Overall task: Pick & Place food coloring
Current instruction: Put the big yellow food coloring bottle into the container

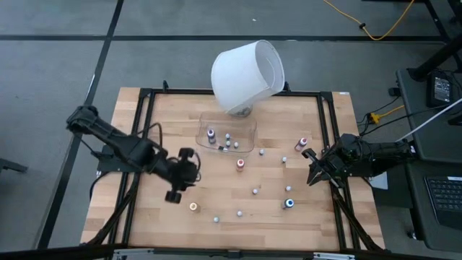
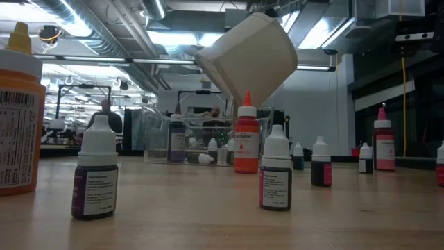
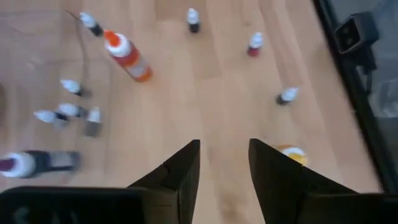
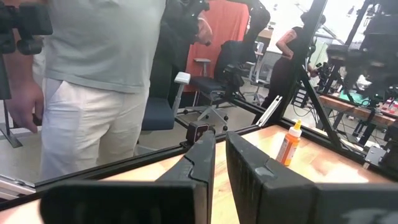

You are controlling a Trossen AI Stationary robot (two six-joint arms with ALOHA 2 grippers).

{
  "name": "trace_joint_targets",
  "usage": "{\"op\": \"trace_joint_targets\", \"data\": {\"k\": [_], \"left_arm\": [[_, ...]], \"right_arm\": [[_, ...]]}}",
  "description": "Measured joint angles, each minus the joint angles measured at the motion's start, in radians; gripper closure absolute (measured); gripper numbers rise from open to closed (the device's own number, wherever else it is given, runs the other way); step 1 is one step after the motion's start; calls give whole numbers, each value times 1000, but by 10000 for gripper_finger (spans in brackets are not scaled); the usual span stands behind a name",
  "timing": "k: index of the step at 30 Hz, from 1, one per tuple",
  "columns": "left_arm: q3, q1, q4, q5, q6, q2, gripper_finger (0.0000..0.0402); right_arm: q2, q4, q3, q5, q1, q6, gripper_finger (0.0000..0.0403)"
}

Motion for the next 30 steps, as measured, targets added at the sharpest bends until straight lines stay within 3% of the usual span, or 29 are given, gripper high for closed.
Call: {"op": "trace_joint_targets", "data": {"k": [8, 13, 18, 22, 30], "left_arm": [[0, -128, -111, -136, -377, 21, 261], [0, -131, -129, -27, -636, 80, 228], [0, -171, -44, 41, -709, 177, 184], [0, -208, 57, 27, -748, 257, 158], [0, -217, 65, 8, -759, 434, 151]], "right_arm": [[0, 0, 0, 0, 0, 0, 359], [0, 0, 0, 0, 0, 0, 359], [0, 0, 0, 0, 0, 0, 359], [0, 0, 0, 0, 0, 0, 359], [0, 0, 0, 0, 0, 0, 359]]}}
